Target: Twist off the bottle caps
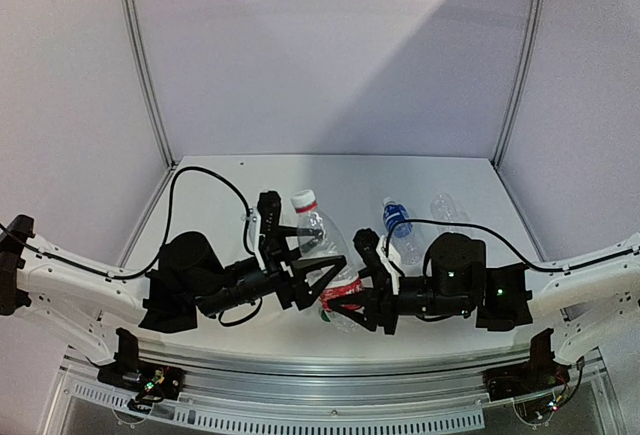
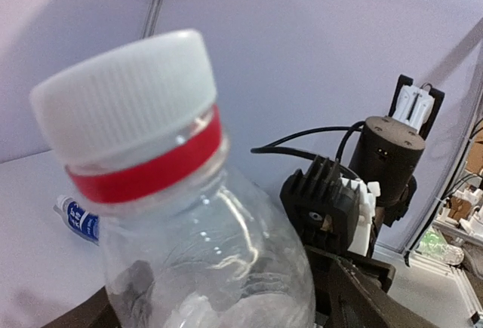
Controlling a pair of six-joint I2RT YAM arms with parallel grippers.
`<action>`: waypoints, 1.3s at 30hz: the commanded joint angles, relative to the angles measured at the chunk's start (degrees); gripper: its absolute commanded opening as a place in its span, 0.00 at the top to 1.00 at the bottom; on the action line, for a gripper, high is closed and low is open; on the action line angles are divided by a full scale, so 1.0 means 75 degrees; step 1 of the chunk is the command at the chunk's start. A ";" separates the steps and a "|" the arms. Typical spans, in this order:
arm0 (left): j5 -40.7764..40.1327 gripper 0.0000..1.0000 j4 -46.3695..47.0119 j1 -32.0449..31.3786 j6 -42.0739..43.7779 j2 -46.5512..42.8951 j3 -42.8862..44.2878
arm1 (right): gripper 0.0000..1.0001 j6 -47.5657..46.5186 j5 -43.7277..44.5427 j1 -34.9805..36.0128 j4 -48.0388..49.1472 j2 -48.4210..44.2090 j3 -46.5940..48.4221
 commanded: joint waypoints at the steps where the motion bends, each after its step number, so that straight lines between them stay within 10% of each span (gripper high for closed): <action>1: 0.0018 0.22 0.0275 -0.0133 0.0234 0.0099 0.0057 | 0.53 0.0004 0.0065 0.0054 0.0381 -0.0221 0.0059; 16: -0.0657 0.35 -0.4811 -0.0121 0.2065 -0.1682 0.1124 | 0.21 -0.0460 -0.1548 0.0046 -0.3357 -0.0438 0.1760; 25: -0.0366 0.34 -0.5380 -0.0203 0.3065 -0.1726 0.0416 | 0.24 -0.0779 0.0278 0.0047 -0.5956 -0.1642 0.3523; 39: 0.0695 0.36 -0.5387 -0.0215 0.3236 -0.1469 0.0252 | 0.33 0.0403 0.1389 0.0044 -0.7451 0.0579 0.5700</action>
